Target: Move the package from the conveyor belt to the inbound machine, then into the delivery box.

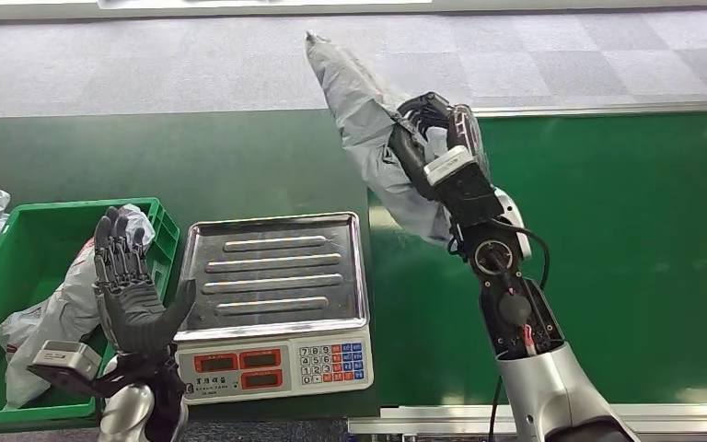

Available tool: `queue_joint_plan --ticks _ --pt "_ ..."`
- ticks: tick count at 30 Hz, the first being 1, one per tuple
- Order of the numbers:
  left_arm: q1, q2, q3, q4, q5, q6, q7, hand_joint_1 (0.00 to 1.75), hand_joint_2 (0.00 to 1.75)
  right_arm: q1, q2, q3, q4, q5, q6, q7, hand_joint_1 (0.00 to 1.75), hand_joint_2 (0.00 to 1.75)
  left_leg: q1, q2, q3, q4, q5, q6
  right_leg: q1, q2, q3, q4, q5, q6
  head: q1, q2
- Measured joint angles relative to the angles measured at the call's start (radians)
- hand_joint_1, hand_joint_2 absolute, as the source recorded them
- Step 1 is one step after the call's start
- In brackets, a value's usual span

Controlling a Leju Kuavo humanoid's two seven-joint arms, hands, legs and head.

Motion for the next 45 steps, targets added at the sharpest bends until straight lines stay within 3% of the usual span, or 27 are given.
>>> queue_joint_plan --ticks 5,11,19,25,34,39,41,45 --pt "-0.032 -0.001 0.004 0.005 0.001 0.002 0.0 0.0 1.75 -0.053 0.079 0.21 0.129 0.233 0.024 0.062 1.75 1.75 0.0 0.0 0.002 0.0 0.0 0.0 0.0 0.0 0.0 0.0 0.0 0.0 -0.001 0.0" --pt "-0.042 -0.002 0.005 0.007 0.002 0.003 0.0 0.0 1.75 -0.066 0.122 0.329 0.224 0.255 0.034 0.06 1.75 1.75 0.001 -0.001 0.001 0.0 0.0 -0.001 0.001 -0.001 0.0 0.0 0.0 0.0 0.0 0.0" --pt "-0.056 -0.002 0.0 0.033 0.003 -0.012 0.0 0.0 1.75 -0.045 0.143 0.488 0.389 0.286 0.214 0.014 1.75 1.75 0.0 -0.002 0.001 0.0 0.0 0.0 0.0 -0.001 0.0 0.0 0.0 0.0 0.0 0.0" --pt "-0.083 -0.003 -0.019 0.074 0.0 -0.017 0.0 0.0 1.75 -0.024 0.143 0.575 0.488 0.26 0.333 -0.04 1.75 1.75 0.001 -0.001 0.001 0.0 0.0 0.0 0.0 -0.001 -0.001 0.0 0.0 0.0 0.0 0.0" --pt "-0.1 -0.004 -0.032 0.111 0.0 -0.01 0.0 0.0 1.75 -0.018 0.142 0.639 0.524 0.215 0.398 -0.057 1.75 1.75 0.001 0.0 0.002 0.0 0.0 -0.001 0.0 0.0 0.0 0.0 0.0 0.0 0.0 0.0" --pt "-0.097 -0.004 -0.037 0.121 -0.001 0.003 0.0 0.0 1.75 -0.017 0.141 0.656 0.525 0.168 0.367 -0.094 1.75 1.75 0.001 0.0 0.002 0.0 0.0 -0.001 0.0 0.0 0.0 0.0 0.0 0.0 0.0 0.0" --pt "-0.091 -0.003 -0.038 0.121 -0.003 0.003 0.0 0.0 1.75 -0.011 0.14 0.657 0.524 0.145 0.347 -0.111 1.6 1.75 0.001 0.0 0.002 0.0 0.0 -0.001 0.0 0.0 0.0 0.0 0.0 0.0 0.0 0.0" --pt "-0.083 -0.002 -0.039 0.12 -0.007 0.003 0.0 0.0 1.75 -0.001 0.138 0.657 0.514 0.115 0.323 -0.125 0.68 1.75 0.001 0.0 0.002 0.0 0.0 -0.001 0.0 0.0 0.0 0.0 0.0 0.0 0.0 0.0"
